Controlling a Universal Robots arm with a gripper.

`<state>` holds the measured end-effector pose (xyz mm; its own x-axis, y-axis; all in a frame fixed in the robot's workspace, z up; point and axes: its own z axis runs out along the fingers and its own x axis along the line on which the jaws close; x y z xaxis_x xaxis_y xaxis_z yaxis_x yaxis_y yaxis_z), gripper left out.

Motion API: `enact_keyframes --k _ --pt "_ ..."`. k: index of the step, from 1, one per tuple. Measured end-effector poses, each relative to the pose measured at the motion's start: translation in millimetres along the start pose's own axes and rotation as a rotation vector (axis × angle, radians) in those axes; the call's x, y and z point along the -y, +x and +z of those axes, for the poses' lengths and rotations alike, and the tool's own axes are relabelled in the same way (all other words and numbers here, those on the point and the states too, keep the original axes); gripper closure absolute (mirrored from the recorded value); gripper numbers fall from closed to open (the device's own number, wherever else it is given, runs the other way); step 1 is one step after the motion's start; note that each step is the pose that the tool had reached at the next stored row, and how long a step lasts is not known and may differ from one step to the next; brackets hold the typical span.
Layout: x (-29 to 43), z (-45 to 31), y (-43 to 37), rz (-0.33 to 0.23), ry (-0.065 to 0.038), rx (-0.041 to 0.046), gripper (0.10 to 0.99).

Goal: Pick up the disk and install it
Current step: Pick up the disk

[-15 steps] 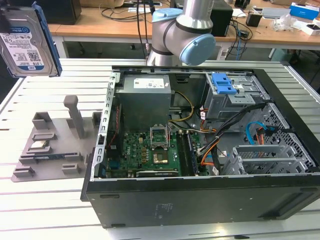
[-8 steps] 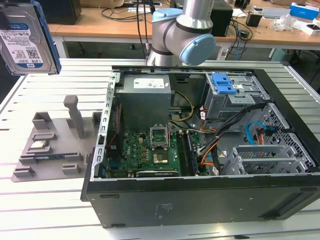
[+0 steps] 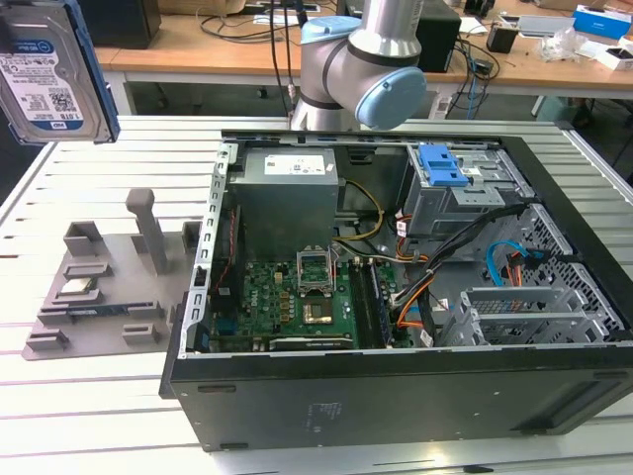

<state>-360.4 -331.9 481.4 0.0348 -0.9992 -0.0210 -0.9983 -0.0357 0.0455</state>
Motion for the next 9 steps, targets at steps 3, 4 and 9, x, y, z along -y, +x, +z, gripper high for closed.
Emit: enact_keyframes --k 3,4,9 --pt "-0.1 -2.7 -0.1 0.000 0.000 0.0000 0.718" --pt "-0.2 -3.7 -0.1 0.000 0.000 0.0000 0.718" --pt "-0.3 -7.0 -0.2 0.000 0.000 0.0000 0.718"
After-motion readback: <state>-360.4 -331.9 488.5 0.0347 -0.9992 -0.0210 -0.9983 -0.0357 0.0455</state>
